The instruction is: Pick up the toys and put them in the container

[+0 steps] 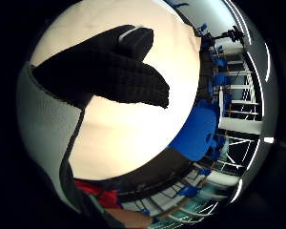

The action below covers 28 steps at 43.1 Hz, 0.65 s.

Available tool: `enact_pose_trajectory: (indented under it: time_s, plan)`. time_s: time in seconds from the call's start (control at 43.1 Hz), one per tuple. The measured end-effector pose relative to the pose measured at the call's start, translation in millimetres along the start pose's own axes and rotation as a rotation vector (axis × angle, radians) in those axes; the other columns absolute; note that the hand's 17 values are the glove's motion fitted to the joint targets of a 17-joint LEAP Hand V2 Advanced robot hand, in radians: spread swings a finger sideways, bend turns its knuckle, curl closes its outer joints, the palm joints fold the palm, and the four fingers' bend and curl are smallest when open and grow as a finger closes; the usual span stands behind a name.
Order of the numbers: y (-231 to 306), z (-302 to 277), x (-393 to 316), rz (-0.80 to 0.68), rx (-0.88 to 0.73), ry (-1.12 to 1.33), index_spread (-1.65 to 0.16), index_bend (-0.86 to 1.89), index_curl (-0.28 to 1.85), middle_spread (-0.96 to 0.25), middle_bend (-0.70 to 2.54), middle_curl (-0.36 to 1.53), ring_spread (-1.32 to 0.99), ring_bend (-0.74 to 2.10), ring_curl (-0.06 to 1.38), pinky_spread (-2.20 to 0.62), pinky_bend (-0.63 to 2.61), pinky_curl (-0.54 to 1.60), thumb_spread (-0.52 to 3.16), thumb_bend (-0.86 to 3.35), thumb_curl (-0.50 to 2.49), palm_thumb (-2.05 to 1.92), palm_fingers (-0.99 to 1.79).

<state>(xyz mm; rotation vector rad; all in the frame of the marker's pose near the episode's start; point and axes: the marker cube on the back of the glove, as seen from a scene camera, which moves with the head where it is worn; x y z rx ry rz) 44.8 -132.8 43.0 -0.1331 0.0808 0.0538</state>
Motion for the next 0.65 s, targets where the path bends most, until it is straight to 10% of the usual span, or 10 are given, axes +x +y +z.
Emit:
enact_pose_trajectory:
  time_s: [0.65]
  plan:
    - [31.4, -32.5, 43.2, 0.091, 0.039, -0.037, -0.33, 0.09, 0.13, -0.08, 0.11, 0.17, 0.04, 0.24, 0.37, 0.09, 1.34, 0.34, 1.16, -0.04, 0.25, -0.05, -0.24]
